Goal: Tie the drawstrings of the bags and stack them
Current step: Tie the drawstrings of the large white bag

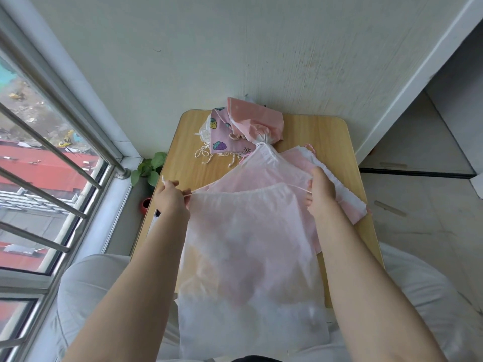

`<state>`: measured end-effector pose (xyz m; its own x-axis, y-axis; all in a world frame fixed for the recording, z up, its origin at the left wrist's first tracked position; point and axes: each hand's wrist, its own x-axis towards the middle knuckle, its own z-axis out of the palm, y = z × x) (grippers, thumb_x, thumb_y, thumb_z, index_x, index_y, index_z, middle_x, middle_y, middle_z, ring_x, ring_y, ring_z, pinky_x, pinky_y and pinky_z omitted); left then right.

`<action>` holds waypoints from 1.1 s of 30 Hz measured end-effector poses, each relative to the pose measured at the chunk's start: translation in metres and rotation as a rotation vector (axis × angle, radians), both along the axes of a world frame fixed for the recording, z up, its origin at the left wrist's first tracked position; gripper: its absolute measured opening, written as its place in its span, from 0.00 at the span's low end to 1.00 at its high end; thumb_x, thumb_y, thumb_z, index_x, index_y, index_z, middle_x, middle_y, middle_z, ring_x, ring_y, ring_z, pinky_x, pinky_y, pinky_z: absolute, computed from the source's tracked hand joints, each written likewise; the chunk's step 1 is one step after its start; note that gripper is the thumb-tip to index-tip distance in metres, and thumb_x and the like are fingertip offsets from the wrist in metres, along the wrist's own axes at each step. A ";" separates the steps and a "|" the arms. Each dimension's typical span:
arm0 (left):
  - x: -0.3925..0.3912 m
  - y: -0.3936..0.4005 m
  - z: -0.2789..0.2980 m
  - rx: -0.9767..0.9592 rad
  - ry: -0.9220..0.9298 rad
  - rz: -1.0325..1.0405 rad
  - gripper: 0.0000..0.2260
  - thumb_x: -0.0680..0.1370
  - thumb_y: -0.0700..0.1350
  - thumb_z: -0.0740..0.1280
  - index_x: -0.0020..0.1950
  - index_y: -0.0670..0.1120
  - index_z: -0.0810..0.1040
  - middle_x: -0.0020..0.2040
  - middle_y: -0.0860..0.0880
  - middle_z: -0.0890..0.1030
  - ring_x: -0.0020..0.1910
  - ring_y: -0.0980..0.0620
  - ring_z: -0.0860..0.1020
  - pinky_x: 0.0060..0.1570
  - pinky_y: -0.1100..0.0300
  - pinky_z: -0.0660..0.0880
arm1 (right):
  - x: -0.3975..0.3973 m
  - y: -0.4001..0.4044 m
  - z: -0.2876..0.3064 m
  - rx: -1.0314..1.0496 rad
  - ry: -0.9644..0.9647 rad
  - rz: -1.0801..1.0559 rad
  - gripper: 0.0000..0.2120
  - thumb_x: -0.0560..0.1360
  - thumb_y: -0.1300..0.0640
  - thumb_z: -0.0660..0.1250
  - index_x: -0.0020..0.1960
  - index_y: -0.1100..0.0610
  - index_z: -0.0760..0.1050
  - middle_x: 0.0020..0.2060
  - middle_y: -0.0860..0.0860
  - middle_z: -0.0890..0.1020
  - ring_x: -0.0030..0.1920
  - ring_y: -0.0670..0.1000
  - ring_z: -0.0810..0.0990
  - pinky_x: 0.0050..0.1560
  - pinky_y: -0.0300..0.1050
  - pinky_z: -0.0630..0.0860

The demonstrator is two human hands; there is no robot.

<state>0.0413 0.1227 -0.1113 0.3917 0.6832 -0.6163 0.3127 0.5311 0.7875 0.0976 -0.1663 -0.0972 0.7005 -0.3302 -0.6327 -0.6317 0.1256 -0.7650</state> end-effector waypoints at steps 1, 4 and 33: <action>0.001 -0.004 0.002 -0.034 -0.047 -0.024 0.14 0.84 0.49 0.57 0.44 0.45 0.76 0.29 0.49 0.70 0.29 0.52 0.77 0.33 0.59 0.75 | 0.001 0.001 0.000 0.075 -0.023 0.035 0.06 0.74 0.50 0.61 0.42 0.52 0.72 0.33 0.47 0.69 0.25 0.46 0.61 0.22 0.40 0.58; 0.006 -0.010 0.010 -0.089 -0.164 -0.107 0.13 0.83 0.49 0.60 0.44 0.43 0.77 0.25 0.51 0.64 0.22 0.54 0.66 0.26 0.63 0.69 | 0.000 0.008 0.005 0.184 -0.029 0.191 0.05 0.75 0.59 0.60 0.41 0.55 0.72 0.31 0.49 0.69 0.22 0.45 0.60 0.21 0.36 0.55; -0.013 -0.021 0.012 1.060 0.228 -0.595 0.18 0.80 0.47 0.57 0.31 0.44 0.60 0.27 0.48 0.63 0.28 0.48 0.61 0.29 0.58 0.54 | 0.004 0.012 0.014 0.422 -0.235 0.034 0.08 0.82 0.53 0.60 0.44 0.52 0.69 0.27 0.47 0.59 0.23 0.45 0.58 0.22 0.37 0.56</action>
<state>0.0279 0.1021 -0.0997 0.7683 0.6390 0.0374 0.4739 -0.6073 0.6377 0.1017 -0.1543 -0.0829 0.8464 -0.0529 -0.5299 -0.4573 0.4379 -0.7740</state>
